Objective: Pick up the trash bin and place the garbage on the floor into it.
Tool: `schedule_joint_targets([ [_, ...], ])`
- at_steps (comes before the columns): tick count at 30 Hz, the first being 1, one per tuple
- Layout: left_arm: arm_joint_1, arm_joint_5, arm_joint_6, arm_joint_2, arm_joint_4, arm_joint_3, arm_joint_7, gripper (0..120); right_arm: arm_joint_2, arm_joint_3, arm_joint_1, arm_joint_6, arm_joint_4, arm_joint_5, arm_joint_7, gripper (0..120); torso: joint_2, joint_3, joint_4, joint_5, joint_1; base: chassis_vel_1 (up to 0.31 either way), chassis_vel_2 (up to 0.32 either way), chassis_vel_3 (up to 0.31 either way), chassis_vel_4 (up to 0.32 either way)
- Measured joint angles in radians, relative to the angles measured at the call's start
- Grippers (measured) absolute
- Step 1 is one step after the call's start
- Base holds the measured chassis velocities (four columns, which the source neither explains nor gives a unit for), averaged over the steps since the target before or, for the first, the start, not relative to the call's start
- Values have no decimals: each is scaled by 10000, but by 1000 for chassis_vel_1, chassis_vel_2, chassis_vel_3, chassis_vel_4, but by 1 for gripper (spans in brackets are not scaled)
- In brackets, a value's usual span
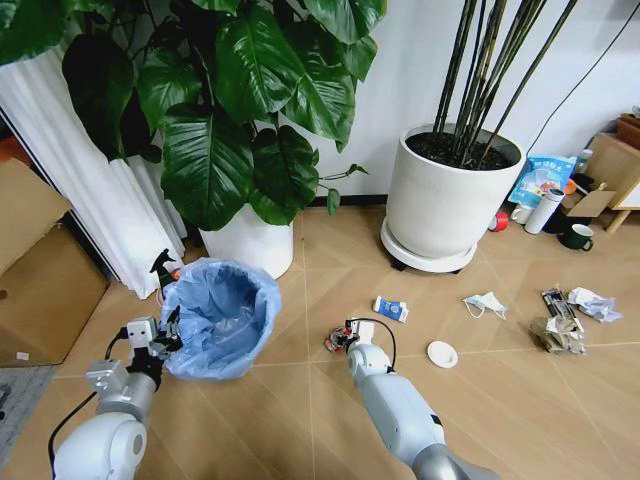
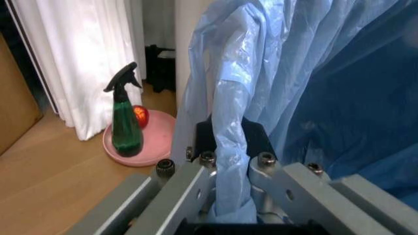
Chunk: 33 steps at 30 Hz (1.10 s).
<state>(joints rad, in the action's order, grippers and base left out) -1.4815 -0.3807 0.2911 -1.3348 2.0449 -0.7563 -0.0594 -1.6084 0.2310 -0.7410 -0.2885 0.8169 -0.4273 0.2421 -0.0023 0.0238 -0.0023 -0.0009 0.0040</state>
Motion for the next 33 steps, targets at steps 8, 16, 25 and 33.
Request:
schedule_joint_targets([
  [8, 37, -6, 22, 1, -20, 2, 0, 0, 2, 3, -10, 24, 11, 99, 10, 43, 1, -1, 0, -1, -1, 0, 0, 0, 0],
  [16, 38, -19, 23, 12, -95, -45, -15, 0, 4, 24, -273, 44, 313, 181, 28, 39, 0, 1, 1, 0, -1, 0, 0, 0, 0],
  [25, 16, -18, 37, 6, -116, -58, -16, 0, 5, -116, -886, -111, 1739, -318, 101, 39, -1, 2, 1, 1, 0, 0, 0, 0, 0],
  [33, 118, -17, 158, 151, -354, 86, 72, 0, 5, -42, -906, 86, 2948, -350, -170, 39, -2, 2, 1, 1, 1, 0, 0, 0, 0],
])
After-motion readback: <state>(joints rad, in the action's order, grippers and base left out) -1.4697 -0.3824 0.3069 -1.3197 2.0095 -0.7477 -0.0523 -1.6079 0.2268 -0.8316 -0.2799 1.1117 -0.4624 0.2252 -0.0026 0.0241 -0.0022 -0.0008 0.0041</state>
